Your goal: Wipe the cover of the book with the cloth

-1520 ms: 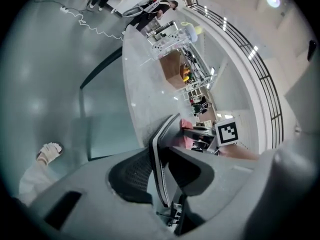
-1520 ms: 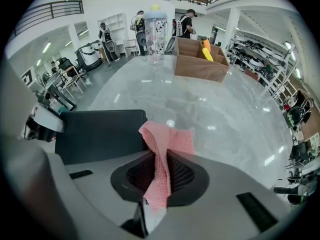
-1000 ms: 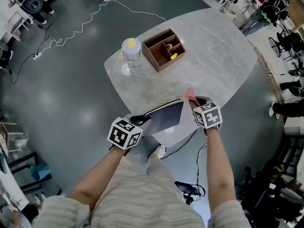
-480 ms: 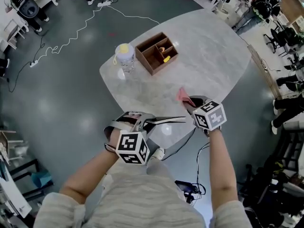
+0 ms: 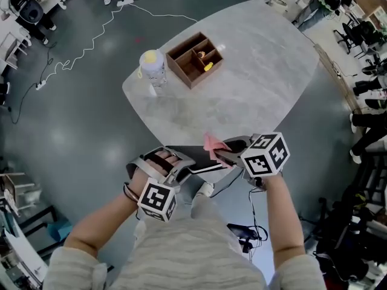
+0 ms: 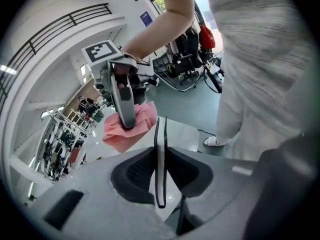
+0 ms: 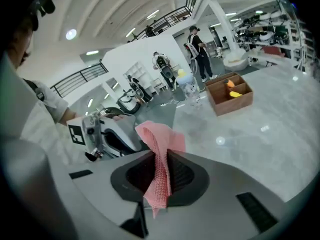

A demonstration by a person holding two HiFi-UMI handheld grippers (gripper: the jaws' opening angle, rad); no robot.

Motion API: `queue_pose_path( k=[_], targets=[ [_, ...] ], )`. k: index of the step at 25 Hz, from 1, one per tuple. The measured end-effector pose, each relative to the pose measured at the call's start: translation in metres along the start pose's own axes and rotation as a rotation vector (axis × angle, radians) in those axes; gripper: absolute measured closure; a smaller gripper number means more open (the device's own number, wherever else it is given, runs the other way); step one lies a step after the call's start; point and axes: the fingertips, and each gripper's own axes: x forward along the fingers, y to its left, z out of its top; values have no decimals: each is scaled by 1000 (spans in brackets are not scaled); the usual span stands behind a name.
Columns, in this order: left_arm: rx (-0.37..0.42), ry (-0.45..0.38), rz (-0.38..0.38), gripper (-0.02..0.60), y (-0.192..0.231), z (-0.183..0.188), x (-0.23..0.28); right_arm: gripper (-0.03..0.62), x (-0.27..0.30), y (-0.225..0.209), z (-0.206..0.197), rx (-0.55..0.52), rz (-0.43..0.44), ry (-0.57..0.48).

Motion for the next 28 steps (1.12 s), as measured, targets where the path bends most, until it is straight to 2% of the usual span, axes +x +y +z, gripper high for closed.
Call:
queue_pose_path(
  k=[4, 7, 12, 15, 21, 26, 28],
  targets=[
    [47, -1, -29, 500, -13, 5, -1, 547, 13, 49, 5, 34, 152, -43],
    [84, 11, -33, 500, -19, 7, -1, 548, 30, 61, -4, 32, 175, -14],
    [128, 35, -51, 500, -31, 4, 1, 548, 46, 53, -28, 79, 190, 29],
    [160, 55, -92, 500, -41, 4, 1, 548, 50, 43, -39, 82, 165, 55],
    [143, 53, -109, 500, -44, 4, 2, 548, 51, 10, -68, 85, 72, 106],
    [144, 45, -69, 500, -39, 7, 2, 548, 51, -22, -97, 152, 11, 137],
    [153, 57, -100, 500, -45, 4, 1, 548, 51, -35, -108, 178, -16, 151]
  ],
)
